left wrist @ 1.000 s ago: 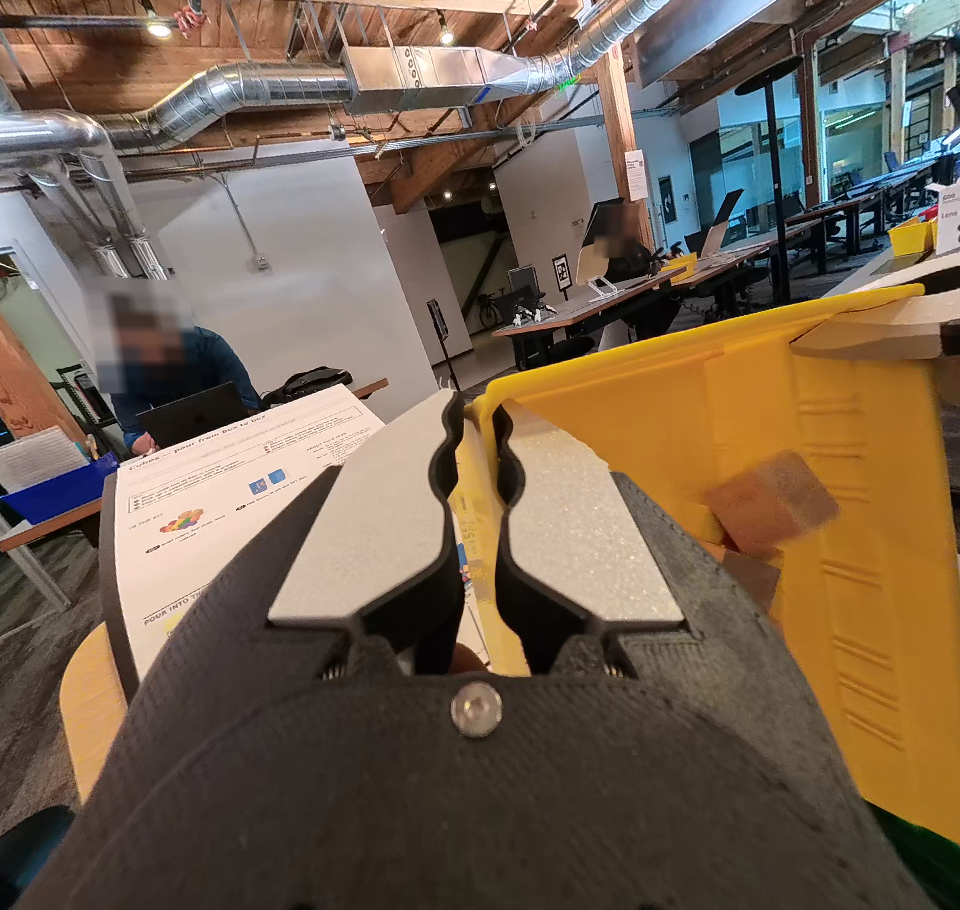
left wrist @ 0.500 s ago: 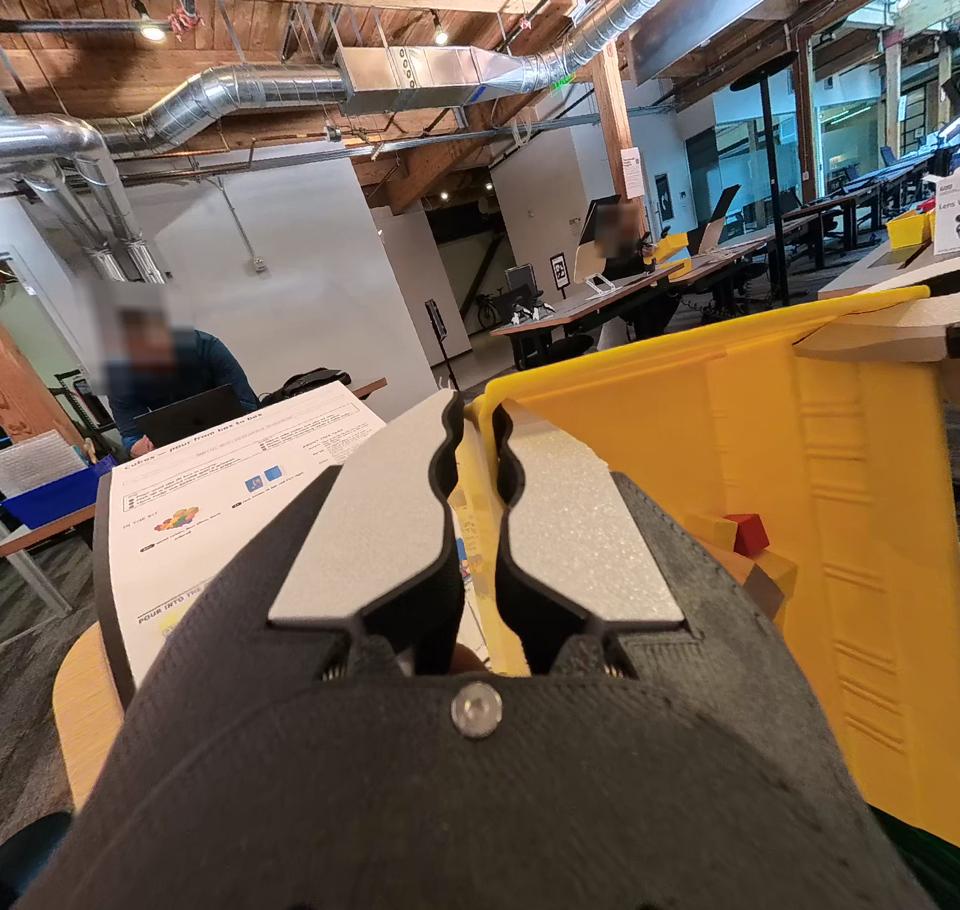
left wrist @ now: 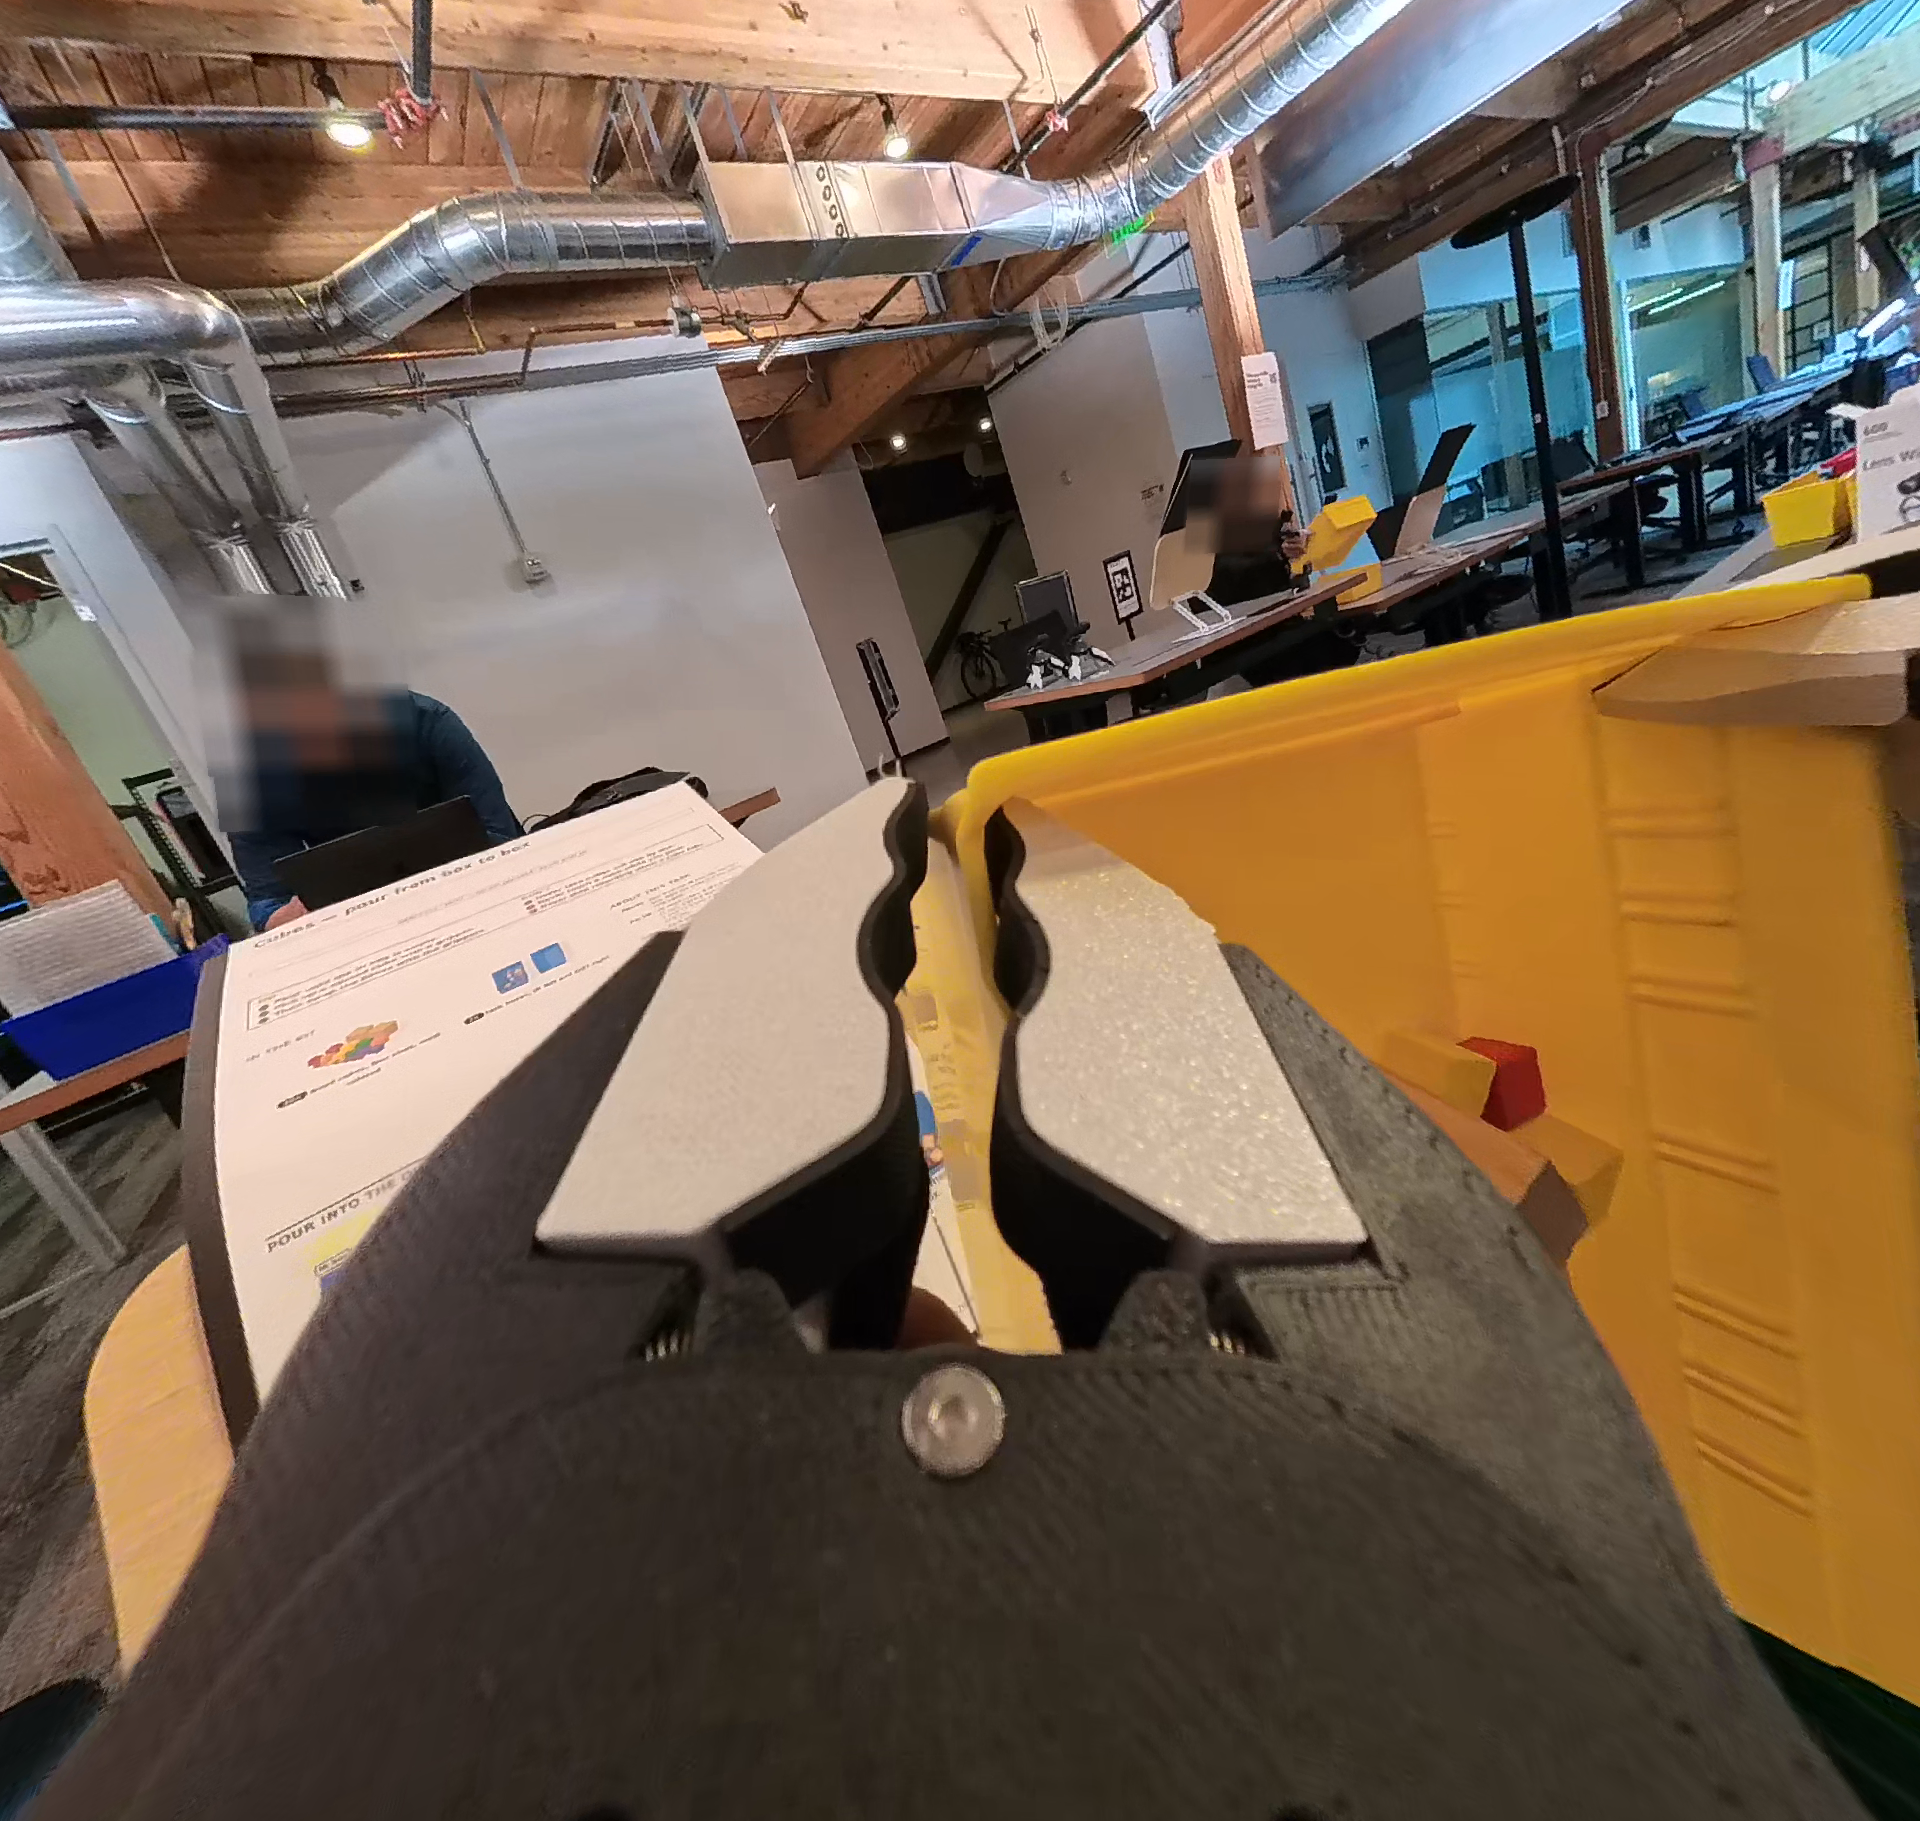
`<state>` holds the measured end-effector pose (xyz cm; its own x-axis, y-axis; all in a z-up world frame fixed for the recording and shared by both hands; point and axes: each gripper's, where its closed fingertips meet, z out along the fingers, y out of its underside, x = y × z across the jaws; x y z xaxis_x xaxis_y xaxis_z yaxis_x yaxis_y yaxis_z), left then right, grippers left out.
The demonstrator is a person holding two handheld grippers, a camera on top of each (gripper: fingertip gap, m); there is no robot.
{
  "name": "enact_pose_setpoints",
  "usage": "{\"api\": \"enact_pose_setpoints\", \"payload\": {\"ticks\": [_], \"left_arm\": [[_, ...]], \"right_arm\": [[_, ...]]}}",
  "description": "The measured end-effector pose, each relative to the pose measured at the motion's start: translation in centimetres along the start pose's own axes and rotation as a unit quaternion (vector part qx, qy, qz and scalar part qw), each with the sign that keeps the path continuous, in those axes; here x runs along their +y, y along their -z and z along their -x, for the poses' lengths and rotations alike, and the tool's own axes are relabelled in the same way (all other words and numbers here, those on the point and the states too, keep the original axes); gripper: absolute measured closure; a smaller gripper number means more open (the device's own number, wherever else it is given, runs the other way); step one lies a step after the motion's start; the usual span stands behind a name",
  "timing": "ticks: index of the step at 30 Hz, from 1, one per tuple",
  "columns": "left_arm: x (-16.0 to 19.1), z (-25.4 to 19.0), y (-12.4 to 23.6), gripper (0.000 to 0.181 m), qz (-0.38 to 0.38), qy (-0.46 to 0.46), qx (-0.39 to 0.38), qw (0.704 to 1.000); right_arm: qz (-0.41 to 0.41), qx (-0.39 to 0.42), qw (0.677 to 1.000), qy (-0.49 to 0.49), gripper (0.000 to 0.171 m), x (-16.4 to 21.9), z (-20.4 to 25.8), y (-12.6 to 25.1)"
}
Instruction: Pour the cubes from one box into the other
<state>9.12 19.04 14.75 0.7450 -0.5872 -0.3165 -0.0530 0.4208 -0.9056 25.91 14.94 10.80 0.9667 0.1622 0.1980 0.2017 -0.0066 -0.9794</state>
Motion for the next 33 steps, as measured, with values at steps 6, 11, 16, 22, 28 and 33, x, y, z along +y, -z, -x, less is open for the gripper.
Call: {"api": "enact_pose_setpoints", "payload": {"ticks": [6, 11, 16, 22, 28, 33], "left_arm": [[0.1, 0.1, 0.2, 0.171, 0.000, 0.003, -0.004, 1.000], [0.2, 0.1, 0.2, 0.171, 0.000, 0.003, -0.005, 1.000], [0.2, 0.1, 0.3, 0.171, -0.002, 0.005, -0.004, 1.000], [-0.1, 0.0, 0.5, 0.172, -0.009, 0.005, -0.006, 1.000], [-0.7, 0.0, 1.1, 0.171, -0.020, 0.004, -0.009, 1.000], [-1.3, 0.0, 1.8, 0.171, -0.030, 0.007, -0.012, 0.999]], "right_arm": [[-0.001, 0.001, 1.000, 0.000, 0.164, 0.1, 0.1, -0.1], [-0.002, 0.003, 1.000, -0.003, 0.164, 0.1, 0.1, -0.2], [-0.005, 0.002, 1.000, -0.004, 0.164, 0.0, 0.2, 0.0], [-0.011, 0.004, 1.000, 0.001, 0.163, -0.3, 0.2, 0.3], [-0.023, 0.005, 1.000, 0.003, 0.163, -0.8, 0.5, 1.0], [-0.030, 0.006, 0.999, 0.008, 0.163, -1.3, 1.0, 1.5]]}}
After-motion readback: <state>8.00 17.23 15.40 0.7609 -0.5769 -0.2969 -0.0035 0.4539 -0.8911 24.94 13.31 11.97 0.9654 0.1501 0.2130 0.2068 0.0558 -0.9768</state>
